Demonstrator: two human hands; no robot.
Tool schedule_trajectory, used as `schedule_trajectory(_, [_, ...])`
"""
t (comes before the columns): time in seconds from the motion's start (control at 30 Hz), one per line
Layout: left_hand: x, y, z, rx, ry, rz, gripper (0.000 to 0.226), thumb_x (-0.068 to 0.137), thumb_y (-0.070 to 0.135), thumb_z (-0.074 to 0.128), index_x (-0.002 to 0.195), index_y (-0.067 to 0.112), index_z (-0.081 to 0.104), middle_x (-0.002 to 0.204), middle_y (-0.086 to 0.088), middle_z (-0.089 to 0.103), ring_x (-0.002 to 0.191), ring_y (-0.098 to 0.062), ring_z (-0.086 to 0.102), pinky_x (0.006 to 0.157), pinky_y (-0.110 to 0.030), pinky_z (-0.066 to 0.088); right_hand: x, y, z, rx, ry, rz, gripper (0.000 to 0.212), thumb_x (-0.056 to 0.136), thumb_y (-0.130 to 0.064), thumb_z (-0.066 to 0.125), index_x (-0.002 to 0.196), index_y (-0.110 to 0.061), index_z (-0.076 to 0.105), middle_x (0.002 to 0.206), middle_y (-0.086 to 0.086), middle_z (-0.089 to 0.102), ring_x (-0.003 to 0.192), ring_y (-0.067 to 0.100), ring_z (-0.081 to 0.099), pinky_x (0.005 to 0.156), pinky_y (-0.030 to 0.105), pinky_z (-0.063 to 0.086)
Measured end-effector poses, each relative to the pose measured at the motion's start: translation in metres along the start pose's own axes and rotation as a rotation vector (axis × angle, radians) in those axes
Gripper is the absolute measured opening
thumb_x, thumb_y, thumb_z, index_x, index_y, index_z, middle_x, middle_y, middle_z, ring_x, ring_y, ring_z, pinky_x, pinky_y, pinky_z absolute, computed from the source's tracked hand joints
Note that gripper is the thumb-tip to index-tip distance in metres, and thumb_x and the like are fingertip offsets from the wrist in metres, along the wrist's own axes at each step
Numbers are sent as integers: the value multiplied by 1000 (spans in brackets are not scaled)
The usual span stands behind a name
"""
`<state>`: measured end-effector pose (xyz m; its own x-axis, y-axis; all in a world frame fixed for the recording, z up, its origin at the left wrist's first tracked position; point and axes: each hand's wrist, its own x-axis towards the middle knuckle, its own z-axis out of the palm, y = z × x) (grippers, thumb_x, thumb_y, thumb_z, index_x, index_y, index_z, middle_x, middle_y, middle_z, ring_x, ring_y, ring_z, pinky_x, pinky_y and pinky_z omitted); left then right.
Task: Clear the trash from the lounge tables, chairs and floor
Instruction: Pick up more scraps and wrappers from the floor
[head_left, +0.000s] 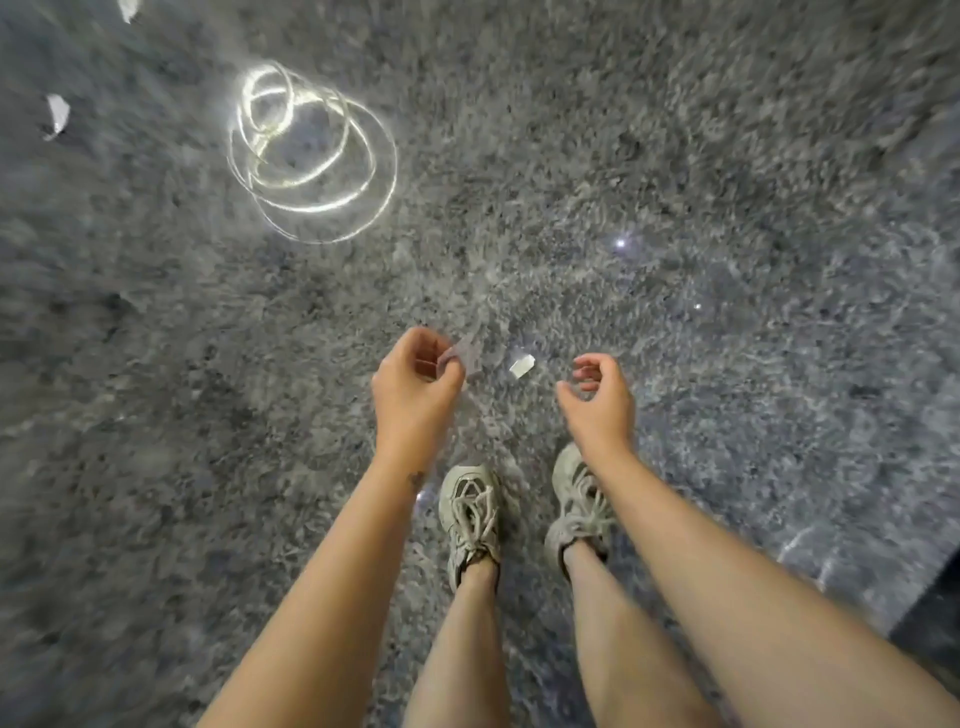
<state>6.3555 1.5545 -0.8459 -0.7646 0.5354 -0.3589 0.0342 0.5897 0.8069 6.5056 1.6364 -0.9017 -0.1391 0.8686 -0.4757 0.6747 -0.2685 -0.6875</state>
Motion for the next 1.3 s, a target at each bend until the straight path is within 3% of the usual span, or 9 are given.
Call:
schedule_trajectory(0.13, [39,-53,58,-47,-1,-73,26,80,9,59,64,28,50,61,14,53,54,6,46,55,-10,38,61,55,45,-147,-75,11,27,79,-13,69,101,-15,54,94,-4,55,91,17,54,80,34,46])
schedule_trajectory(0.37, [83,-161,138,-92,63,-222,22,80,8,60,66,23,53,61,12,53,57,-2,47,60,-21,41,154,146,121,-407,-157,-21,33,79,-24,69,108,-18,54,106,1,60,102,20,46,77,29,33])
schedule_trajectory(0.5, [87,-196,160,-88,65,-271,14,79,7,58,70,17,55,64,8,54,59,-4,48,60,-21,42,173,171,150,-677,-156,-91,40,79,-34,69,113,-25,51,119,-1,55,115,23,44,94,38,30])
schedule_trajectory(0.67, [83,-210,168,-84,69,-304,14,80,6,57,72,17,55,66,8,55,61,-4,48,62,-22,43,171,181,163,-881,-114,-189,39,78,-33,70,110,-24,50,114,0,58,110,22,48,90,39,27])
schedule_trajectory(0.87, [85,-201,160,-72,83,-322,18,80,4,57,69,18,53,65,5,55,60,-10,49,60,-31,45,174,165,160,-686,-215,-236,12,87,-26,60,93,-17,55,97,0,65,97,23,55,77,30,20])
schedule_trajectory(1.03, [89,-160,132,-8,108,-289,7,81,10,60,75,12,57,67,8,57,61,-6,51,61,-26,45,160,93,133,-469,-216,-289,10,86,-25,64,88,-17,58,86,-3,66,87,20,59,76,25,20])
schedule_trajectory(1.13, [99,-108,108,-36,144,-234,10,82,11,62,74,15,57,67,11,58,60,-1,51,63,-25,46,148,19,100,-213,-211,-352,11,82,-22,68,83,-19,58,78,-9,63,82,18,61,91,37,37])
schedule_trajectory(1.2, [106,-66,90,-70,149,-182,17,83,11,63,71,21,55,67,12,58,59,1,51,62,-23,46,138,-34,74,-97,-213,-393,14,80,-20,70,80,-23,56,73,-16,59,77,10,60,87,49,45])
schedule_trajectory(1.3, [112,4,59,-140,115,-112,23,83,11,63,70,28,54,67,12,59,60,2,53,59,-17,46,122,-105,42,-3,-219,-423,24,79,-18,71,74,-31,52,69,-19,57,71,-2,57,82,43,49])
